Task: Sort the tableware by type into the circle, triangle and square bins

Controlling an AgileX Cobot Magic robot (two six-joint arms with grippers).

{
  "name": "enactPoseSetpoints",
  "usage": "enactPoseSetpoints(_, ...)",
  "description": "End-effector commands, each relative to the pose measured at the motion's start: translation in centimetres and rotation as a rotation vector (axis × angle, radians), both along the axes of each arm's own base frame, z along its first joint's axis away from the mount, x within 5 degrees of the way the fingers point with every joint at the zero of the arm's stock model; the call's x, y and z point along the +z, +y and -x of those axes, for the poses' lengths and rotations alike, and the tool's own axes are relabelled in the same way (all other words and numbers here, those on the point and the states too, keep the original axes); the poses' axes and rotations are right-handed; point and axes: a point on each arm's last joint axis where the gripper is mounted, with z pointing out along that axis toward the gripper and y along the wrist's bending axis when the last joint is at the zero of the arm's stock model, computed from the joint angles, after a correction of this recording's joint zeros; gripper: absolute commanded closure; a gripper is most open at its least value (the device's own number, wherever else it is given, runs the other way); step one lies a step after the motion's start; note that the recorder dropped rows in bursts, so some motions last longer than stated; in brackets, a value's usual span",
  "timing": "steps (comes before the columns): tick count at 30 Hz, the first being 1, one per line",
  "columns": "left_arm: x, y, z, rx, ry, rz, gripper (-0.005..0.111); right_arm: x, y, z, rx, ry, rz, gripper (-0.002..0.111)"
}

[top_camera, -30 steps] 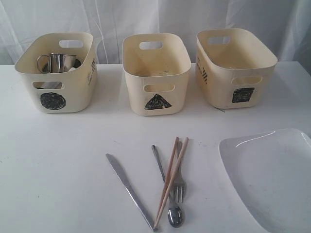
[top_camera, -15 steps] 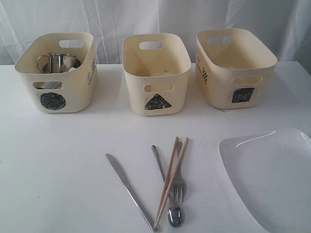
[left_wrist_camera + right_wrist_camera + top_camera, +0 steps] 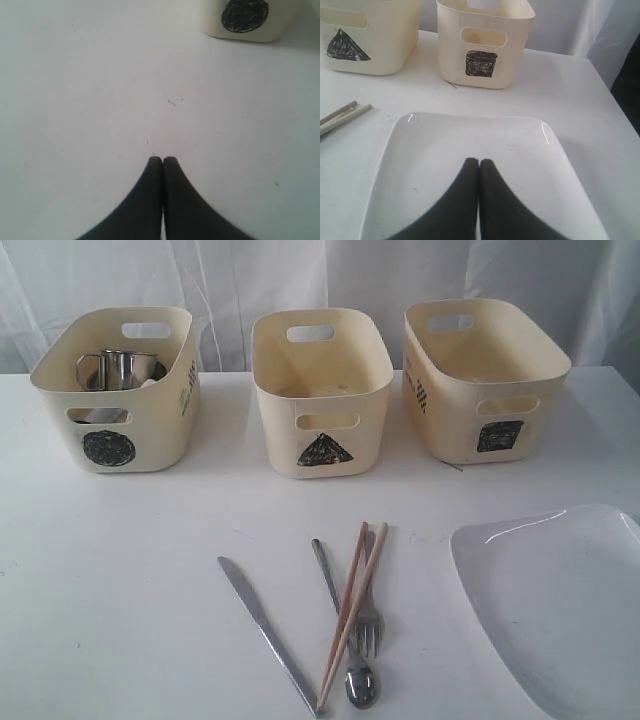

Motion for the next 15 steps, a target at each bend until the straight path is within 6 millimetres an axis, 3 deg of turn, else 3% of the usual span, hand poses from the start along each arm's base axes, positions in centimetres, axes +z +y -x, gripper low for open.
enactPoseSetpoints(1, -1.28, 0.33, 0.52, 0.027, -0.026, -0.029, 0.107, 0.03, -0.03, 0.02, -0.005, -0.008, 0.005, 0.108)
enactPoseSetpoints(15, -1.26, 0.39, 0.84, 0.005, -0.040, -0.092, 0.107, 0.03, -0.03, 0.02, -0.005, -0.008, 0.005, 0.108)
